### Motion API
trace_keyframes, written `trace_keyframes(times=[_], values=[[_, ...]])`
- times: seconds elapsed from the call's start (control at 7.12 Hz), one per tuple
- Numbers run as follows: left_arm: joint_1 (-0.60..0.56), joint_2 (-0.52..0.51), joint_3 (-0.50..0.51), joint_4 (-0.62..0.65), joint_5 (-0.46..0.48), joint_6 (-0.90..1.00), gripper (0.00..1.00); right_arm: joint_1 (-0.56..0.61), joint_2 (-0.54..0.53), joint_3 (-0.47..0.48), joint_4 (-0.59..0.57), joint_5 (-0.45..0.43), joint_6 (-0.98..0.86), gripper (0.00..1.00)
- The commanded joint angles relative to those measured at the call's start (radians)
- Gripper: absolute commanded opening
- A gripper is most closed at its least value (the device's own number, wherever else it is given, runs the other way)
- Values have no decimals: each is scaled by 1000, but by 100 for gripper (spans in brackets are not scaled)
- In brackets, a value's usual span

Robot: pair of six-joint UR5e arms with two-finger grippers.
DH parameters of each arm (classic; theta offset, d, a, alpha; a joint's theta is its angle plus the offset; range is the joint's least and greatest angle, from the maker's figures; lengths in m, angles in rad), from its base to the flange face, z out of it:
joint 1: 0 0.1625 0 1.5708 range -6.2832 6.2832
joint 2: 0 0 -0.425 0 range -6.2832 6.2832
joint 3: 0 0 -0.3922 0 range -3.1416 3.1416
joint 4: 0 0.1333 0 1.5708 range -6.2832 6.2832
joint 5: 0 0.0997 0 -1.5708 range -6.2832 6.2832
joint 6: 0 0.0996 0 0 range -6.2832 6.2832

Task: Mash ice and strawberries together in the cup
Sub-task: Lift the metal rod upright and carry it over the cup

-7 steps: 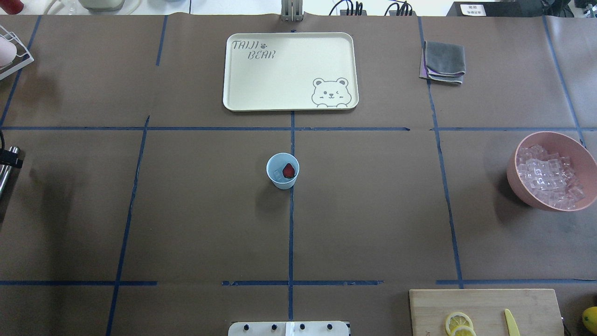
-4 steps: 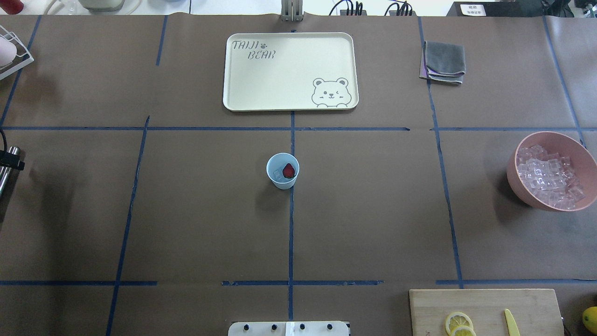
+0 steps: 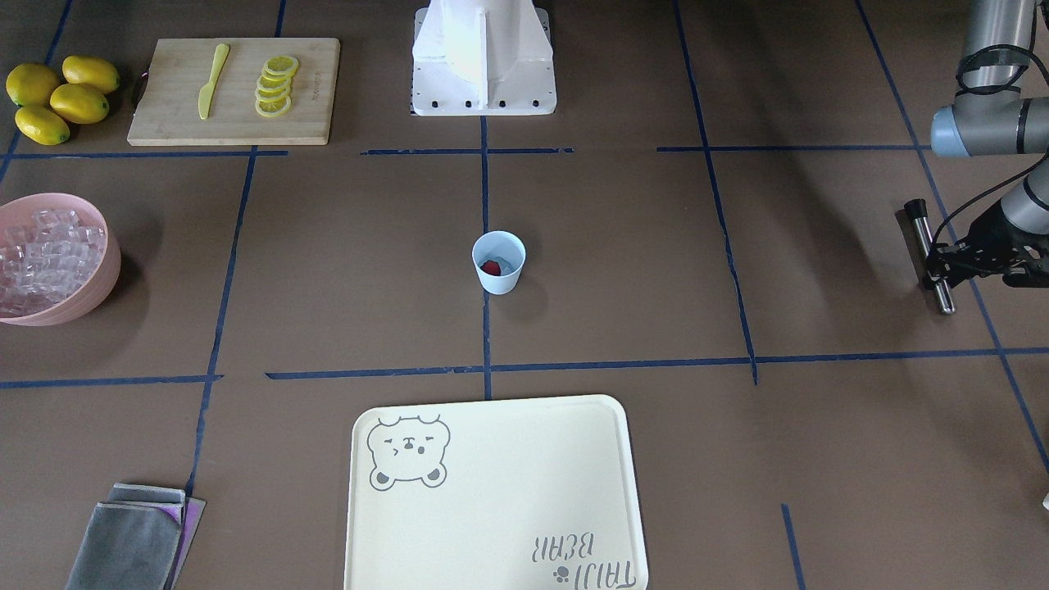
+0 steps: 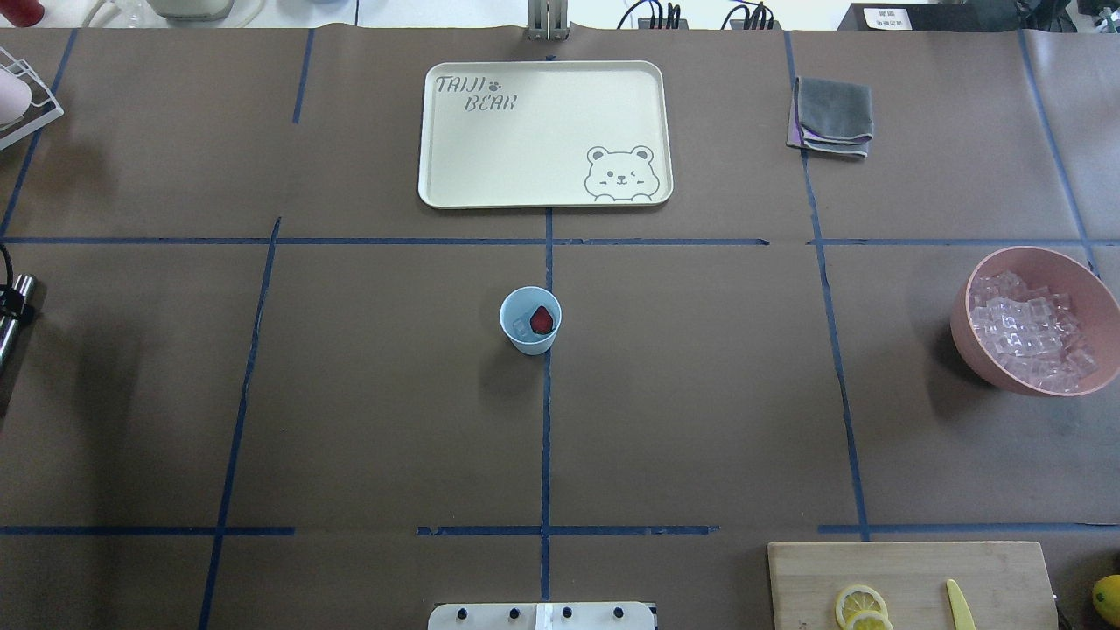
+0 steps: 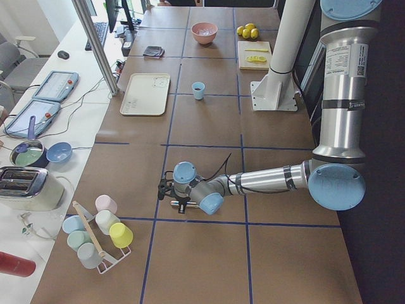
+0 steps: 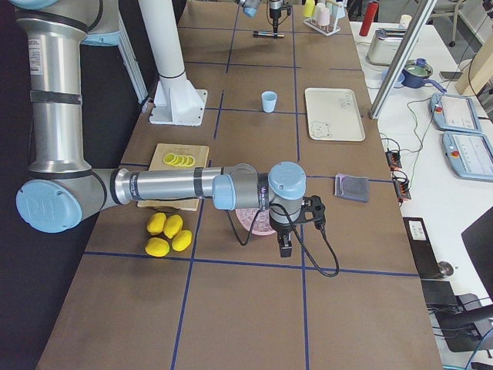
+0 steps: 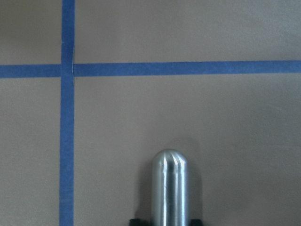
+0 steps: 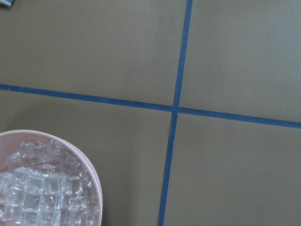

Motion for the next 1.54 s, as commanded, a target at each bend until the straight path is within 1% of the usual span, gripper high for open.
trace_keyframes(times=[0.0, 0.14, 0.28, 0.42, 0.56, 0.7, 0.84, 0.98, 1.12, 1.26, 1.4], values=[[-1, 12, -28, -14, 8, -1, 2, -3, 2, 0, 0, 0, 0, 100], [-4, 69, -150, 15, -21, -4, 0, 0, 2, 0, -2, 0, 0, 100], [-20, 79, -291, 156, -82, -3, 0, 0, 2, 2, 0, 1, 0, 100], [-39, 82, -403, 197, -77, 6, 0, -3, 4, 0, 0, 2, 0, 100], [-43, 75, -493, 198, -60, 55, 0, 0, 4, 2, 0, 3, 0, 100], [-37, 56, -573, 199, 44, 55, 0, 0, 4, 2, -2, 5, 0, 100], [-35, 17, -610, 207, 114, 55, 0, 0, 4, 3, -2, 9, 0, 100], [-27, -40, -634, 207, 132, 39, 0, 0, 4, 2, 0, 11, 0, 100], [-18, -80, -650, 198, 134, 20, 0, 0, 4, 0, -6, 12, 0, 100], [-18, -79, -686, 169, 134, 17, 0, 0, 12, 3, -29, 18, 0, 100], [30, -109, -691, 79, 131, 13, 0, 1, 12, 11, -37, 41, 0, 100]])
